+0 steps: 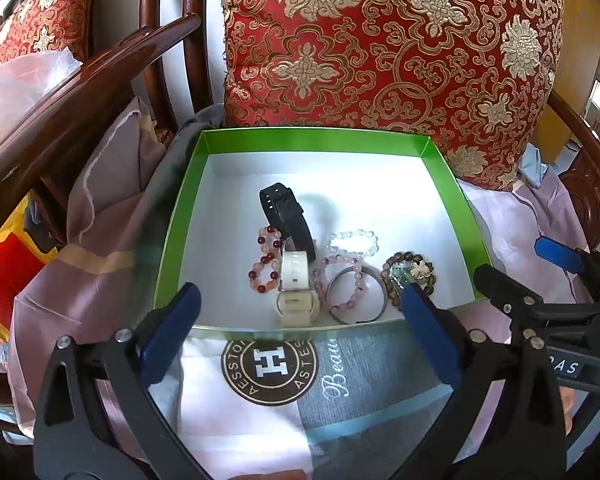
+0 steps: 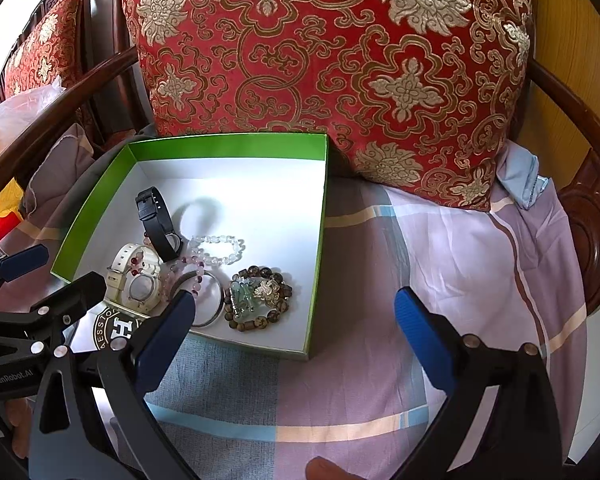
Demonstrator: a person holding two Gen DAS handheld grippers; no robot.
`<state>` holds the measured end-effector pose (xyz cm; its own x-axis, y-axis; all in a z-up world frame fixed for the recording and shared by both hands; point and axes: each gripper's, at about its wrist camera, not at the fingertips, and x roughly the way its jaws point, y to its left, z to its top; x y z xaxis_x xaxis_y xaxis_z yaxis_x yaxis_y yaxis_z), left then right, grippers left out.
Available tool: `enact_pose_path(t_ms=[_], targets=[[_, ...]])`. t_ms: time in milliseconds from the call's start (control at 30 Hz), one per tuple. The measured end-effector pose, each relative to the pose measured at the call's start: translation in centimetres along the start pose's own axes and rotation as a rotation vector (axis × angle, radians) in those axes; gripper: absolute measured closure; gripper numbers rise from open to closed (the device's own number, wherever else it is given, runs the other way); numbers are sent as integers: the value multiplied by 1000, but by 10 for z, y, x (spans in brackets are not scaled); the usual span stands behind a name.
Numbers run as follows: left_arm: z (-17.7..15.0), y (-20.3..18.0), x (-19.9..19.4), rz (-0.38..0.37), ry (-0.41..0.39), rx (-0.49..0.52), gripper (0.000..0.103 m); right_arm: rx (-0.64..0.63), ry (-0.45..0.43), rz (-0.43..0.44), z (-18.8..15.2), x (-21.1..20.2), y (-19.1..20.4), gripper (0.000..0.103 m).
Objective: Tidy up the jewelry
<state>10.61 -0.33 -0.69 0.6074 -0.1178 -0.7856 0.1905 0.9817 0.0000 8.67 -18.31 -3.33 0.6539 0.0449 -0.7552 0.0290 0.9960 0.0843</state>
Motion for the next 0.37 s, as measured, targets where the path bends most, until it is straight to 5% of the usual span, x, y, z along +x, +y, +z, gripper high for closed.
enact_pose_path(t_ms=[367], targets=[[0, 0, 2, 8, 0, 9, 2, 0, -56, -40, 4, -6, -15, 2]])
